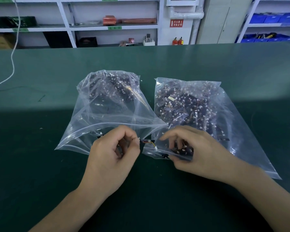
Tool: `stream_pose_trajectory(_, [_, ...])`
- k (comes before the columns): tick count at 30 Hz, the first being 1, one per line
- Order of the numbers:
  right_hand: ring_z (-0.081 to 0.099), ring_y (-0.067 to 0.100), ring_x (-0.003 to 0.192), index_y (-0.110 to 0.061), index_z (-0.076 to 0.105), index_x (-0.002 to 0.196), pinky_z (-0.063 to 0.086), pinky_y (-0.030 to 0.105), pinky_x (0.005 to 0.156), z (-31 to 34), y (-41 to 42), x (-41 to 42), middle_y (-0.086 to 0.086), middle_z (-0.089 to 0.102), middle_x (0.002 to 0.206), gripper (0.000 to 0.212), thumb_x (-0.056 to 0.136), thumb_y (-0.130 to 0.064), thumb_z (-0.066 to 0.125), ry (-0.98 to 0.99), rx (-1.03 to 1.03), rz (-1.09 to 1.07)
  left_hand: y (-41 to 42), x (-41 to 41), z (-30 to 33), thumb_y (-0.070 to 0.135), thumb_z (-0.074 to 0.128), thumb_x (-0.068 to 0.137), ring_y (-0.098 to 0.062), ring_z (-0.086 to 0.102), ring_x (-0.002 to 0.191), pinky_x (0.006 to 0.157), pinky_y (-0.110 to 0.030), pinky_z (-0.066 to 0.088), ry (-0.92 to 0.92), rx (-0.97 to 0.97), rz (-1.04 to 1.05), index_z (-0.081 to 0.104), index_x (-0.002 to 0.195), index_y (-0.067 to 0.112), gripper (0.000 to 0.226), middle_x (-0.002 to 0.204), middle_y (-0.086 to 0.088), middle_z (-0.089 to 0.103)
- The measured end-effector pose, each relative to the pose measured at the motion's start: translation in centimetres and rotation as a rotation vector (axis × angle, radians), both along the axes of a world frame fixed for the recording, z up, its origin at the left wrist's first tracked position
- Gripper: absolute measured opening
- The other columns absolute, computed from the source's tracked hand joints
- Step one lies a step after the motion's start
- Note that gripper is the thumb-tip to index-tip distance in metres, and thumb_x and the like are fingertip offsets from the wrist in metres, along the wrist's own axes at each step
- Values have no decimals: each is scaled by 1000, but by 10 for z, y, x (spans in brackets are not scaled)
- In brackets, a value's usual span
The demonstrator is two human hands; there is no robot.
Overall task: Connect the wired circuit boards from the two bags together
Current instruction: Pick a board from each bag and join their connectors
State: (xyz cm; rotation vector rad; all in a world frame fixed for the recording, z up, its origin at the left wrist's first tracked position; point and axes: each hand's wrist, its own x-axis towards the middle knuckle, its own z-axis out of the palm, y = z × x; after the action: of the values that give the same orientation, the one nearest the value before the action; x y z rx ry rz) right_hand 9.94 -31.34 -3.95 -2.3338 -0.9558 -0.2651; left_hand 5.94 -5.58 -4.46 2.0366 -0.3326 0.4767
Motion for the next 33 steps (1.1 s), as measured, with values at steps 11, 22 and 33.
stream_pose_trajectory(11, [67,17,75,-21,76,104,47,15,65,-3,6,0,-14,68,89,29,86,1,81,6,248,-15,-13,2,-5,28,75,92,-3,54,75,63,-27,48,-246,361,4,69,81,25,12,81,19,53])
stream_pose_trajectory(22, [63,14,72,-26,74,105,44,12,66,-8,9,-2,-14,66,89,31,87,-2,78,6,205,4,-14,12,-14,22,87,88,-12,58,69,48,-28,46,-368,680,34,80,83,30,12,75,10,55])
stream_pose_trajectory(33, [60,11,79,-35,73,105,52,25,68,-17,12,-4,-18,60,88,26,89,-17,82,-15,69,-58,2,9,-9,43,57,101,-10,50,61,49,-23,35,-181,561,156,55,76,28,30,67,13,50])
